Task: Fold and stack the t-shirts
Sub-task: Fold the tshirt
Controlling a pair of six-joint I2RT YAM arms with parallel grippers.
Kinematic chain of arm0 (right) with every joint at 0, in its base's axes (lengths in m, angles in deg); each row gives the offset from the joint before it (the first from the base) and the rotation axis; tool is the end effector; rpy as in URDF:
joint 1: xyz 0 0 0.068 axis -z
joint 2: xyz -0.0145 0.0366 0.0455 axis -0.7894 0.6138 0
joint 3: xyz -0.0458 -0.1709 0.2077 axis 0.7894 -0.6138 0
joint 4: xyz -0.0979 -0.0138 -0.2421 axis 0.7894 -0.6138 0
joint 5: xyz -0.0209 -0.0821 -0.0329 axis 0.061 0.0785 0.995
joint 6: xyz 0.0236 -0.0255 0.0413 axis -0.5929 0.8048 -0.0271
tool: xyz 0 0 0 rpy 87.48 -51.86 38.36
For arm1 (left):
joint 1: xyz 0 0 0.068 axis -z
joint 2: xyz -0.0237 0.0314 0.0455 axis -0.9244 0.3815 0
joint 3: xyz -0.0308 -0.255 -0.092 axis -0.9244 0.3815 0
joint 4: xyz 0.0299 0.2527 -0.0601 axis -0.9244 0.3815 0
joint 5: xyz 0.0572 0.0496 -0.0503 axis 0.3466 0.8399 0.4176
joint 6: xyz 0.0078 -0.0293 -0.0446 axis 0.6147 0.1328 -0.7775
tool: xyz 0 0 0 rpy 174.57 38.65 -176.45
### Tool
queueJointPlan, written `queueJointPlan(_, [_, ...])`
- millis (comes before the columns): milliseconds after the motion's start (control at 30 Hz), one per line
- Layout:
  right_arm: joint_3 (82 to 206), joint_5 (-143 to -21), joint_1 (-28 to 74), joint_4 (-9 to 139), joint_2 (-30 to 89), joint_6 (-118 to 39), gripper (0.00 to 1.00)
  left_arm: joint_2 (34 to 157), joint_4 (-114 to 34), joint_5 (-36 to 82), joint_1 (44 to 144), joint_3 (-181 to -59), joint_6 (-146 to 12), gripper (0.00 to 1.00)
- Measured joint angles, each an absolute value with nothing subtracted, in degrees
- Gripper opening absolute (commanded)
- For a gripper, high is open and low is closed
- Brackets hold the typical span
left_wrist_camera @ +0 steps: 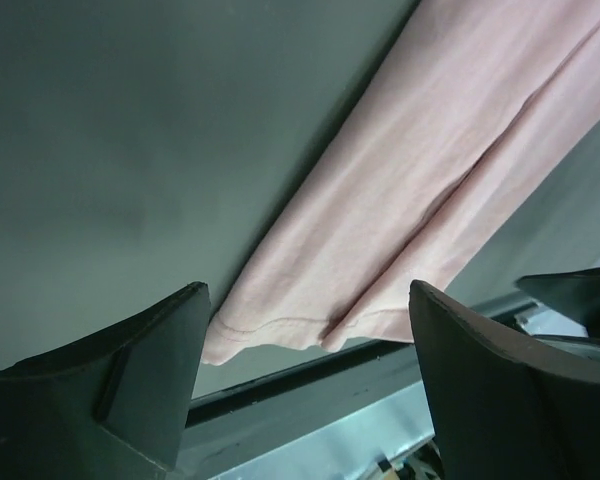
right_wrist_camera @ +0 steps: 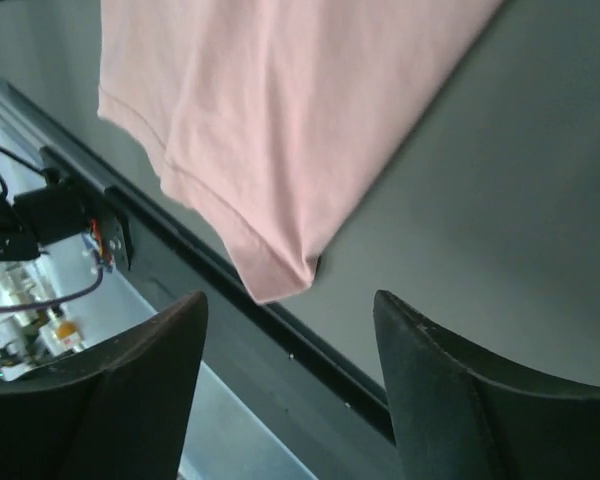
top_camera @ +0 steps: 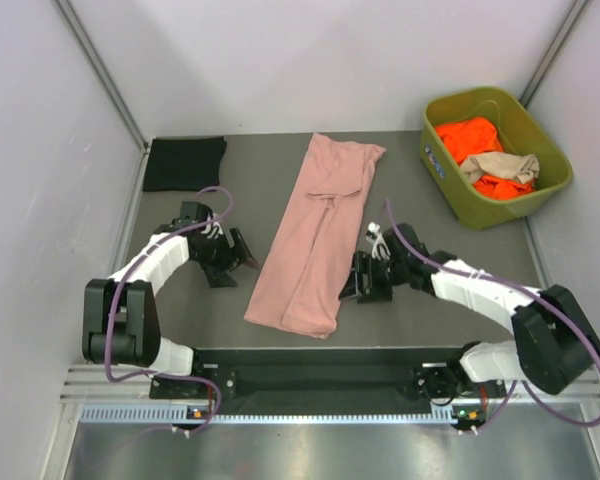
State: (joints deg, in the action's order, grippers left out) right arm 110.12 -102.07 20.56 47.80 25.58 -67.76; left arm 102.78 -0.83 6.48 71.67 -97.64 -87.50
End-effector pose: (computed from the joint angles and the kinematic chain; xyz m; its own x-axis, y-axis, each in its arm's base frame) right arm 0.2125 0.1503 0.1928 -0.9623 0.0057 -0.2719 -0.1795 0.7380 0.6506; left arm 0.2589 -0.0335 0.1937 -0.9022 -0.4230 -0.0844 -0.3233 0.7927 -0.5169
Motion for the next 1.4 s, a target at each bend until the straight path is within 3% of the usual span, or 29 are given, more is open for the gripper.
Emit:
queueJointPlan(267, [91.28, -104.72, 11.38, 68.39, 21.63, -82.31, 0.59, 103.42, -0.02, 3.77, 71.67, -94.93, -86.43, 0.84])
queueJointPlan(467, [86.74, -102.42, 4.43, 81.77, 26.55, -92.74, 0.46, 103.44, 0.48, 3.84, 71.67, -92.68, -85.84, 0.80])
queueJointPlan(567, [85.21, -100.02, 3.86, 86.10, 27.40, -97.53, 0.48, 103.42, 0.52, 4.27, 71.67, -92.48, -85.88, 0.79])
queueJointPlan(700, [85.16, -96.52, 3.84, 86.12, 26.17, -100.87, 0.53, 102.98, 0.54, 5.15, 71.67, -92.44, -86.32, 0.77])
queueJointPlan(900, [87.00, -92.43, 3.77, 81.16, 25.06, -103.28, 0.46, 100.84, 0.63, 5.35, 71.67, -91.37, -87.26, 0.76])
queueJointPlan(1200, [89.23, -91.82, 1.30, 78.18, 26.61, -104.26, 0.47, 99.68, 1.77, 7.07, 71.96, -90.34, -88.37, 0.81])
queueJointPlan(1400, [88.16, -91.82, 0.01, 80.30, 26.96, -106.58, 0.46, 101.40, 4.06, 9.39, 75.78, -90.89, -88.42, 0.79])
